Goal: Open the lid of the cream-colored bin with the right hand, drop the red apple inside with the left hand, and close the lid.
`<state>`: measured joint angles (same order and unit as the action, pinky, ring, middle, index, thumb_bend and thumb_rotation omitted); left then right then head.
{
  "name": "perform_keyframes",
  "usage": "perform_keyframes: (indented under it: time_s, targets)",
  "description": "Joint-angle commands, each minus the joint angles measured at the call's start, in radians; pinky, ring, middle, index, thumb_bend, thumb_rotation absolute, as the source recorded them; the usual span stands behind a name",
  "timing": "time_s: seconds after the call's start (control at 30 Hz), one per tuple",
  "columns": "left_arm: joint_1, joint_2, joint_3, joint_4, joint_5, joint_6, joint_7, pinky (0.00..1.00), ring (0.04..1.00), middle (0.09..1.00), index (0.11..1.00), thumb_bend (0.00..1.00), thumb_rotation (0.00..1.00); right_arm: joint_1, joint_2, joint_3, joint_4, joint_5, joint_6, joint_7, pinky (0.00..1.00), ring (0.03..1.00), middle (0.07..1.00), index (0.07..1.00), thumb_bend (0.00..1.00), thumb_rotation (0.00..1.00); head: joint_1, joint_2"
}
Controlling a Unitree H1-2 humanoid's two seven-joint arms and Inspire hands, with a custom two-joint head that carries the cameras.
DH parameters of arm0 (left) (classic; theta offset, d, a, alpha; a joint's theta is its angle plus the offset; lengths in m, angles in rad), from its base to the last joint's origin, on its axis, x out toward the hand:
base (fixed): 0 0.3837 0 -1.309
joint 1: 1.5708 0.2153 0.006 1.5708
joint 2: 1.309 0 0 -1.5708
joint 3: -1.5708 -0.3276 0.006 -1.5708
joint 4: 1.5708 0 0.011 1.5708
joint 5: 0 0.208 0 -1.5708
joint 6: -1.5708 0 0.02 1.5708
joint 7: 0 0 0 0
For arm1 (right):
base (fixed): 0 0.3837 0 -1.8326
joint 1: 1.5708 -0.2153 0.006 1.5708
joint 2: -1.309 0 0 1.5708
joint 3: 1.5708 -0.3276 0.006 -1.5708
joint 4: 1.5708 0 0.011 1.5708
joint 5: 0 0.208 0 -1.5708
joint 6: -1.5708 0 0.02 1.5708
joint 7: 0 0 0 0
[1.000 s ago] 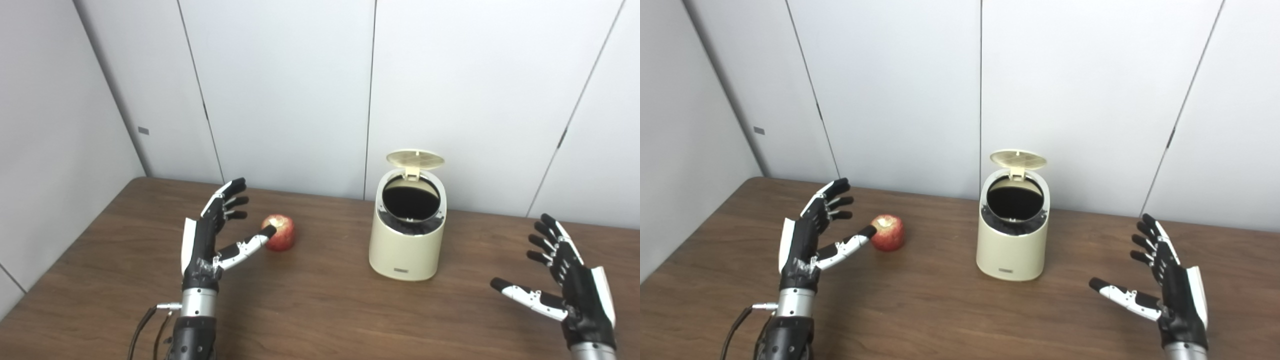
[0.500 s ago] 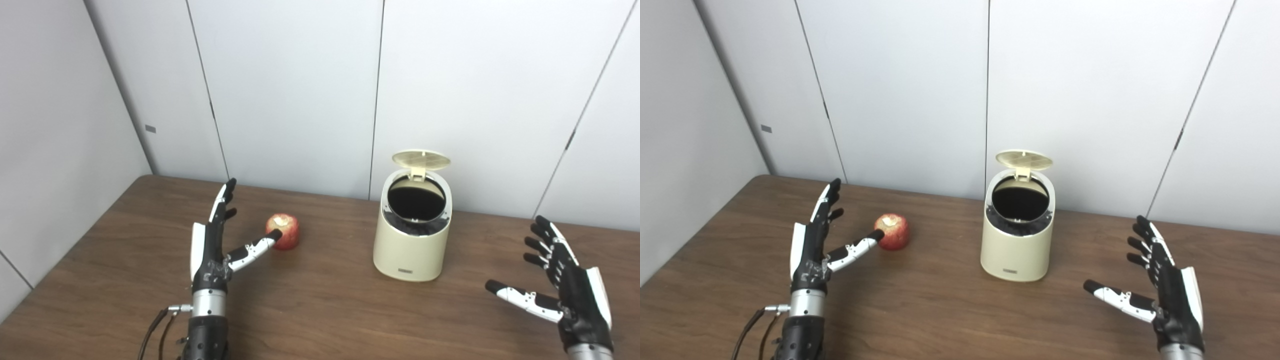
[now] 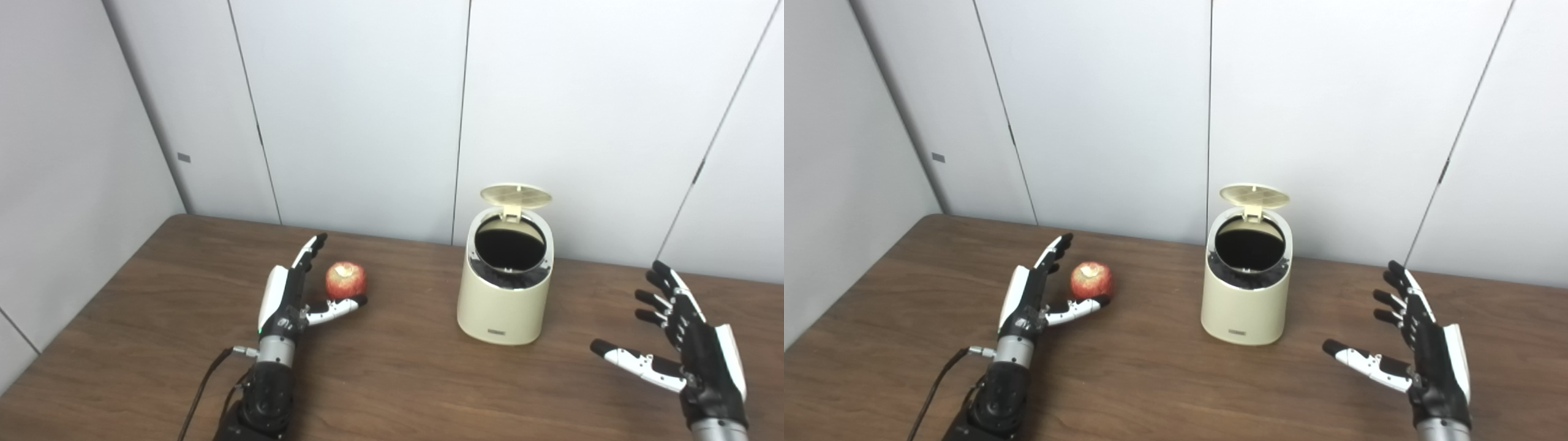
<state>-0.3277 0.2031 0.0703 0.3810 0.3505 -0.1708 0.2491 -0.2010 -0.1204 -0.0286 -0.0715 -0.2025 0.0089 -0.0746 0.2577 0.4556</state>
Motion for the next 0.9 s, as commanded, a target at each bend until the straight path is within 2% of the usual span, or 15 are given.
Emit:
perform_keyframes:
  time_s: [0.0,0.2,0.37,0.47,0.53,0.67,0.73,0.87]
  targets:
    - [-0.061,0.013,-0.008,0.007,0.01,-0.025,0.024,0.9,0.932,0.926,0.946,0.85,0.17,-0.019,0.002,-0.001,-0.039,0.003,-0.008,-0.001,0.75,0.828,0.909,0.912,0.7,0.0,-0.001,0.001]
    - [-0.102,0.016,-0.032,0.098,0.01,-0.05,0.043,0.88,0.92,0.913,0.937,0.85,0.18,-0.015,0.006,0.004,-0.048,-0.006,-0.007,-0.002,0.75,0.826,0.91,0.913,0.69,0.0,-0.014,0.006]
    - [-0.105,0.014,-0.048,0.118,0.004,-0.062,0.043,0.86,0.894,0.891,0.921,0.82,0.16,-0.017,0.003,-0.002,-0.022,0.015,-0.029,0.0,0.79,0.849,0.93,0.929,0.69,0.0,-0.015,0.009]
    - [-0.107,0.005,-0.044,0.137,-0.011,-0.077,0.048,0.78,0.835,0.859,0.895,0.79,0.08,-0.02,0.0,-0.004,-0.009,0.014,-0.04,-0.004,0.79,0.844,0.926,0.926,0.7,0.0,-0.017,0.01]
    - [-0.113,0.001,-0.041,0.164,-0.022,-0.096,0.054,0.7,0.757,0.809,0.838,0.76,0.02,-0.02,-0.002,-0.005,-0.008,0.01,-0.042,-0.007,0.78,0.836,0.918,0.92,0.71,0.02,-0.022,0.014]
    - [-0.124,-0.001,-0.045,0.207,-0.02,-0.109,0.069,0.53,0.599,0.673,0.703,0.71,0.0,-0.017,-0.001,-0.006,-0.019,0.009,-0.037,-0.007,0.77,0.83,0.914,0.918,0.71,0.01,-0.025,0.021]
    - [-0.122,-0.001,-0.05,0.213,-0.005,-0.109,0.085,0.44,0.459,0.545,0.586,0.54,0.0,-0.017,-0.001,-0.007,-0.021,0.011,-0.033,-0.007,0.79,0.835,0.92,0.922,0.71,0.01,-0.025,0.021]
    - [-0.114,0.001,-0.061,0.217,0.021,-0.114,0.114,0.38,0.435,0.489,0.509,0.5,0.0,-0.017,-0.001,-0.01,-0.027,0.019,-0.024,-0.001,0.79,0.841,0.922,0.924,0.72,0.06,-0.024,0.028]
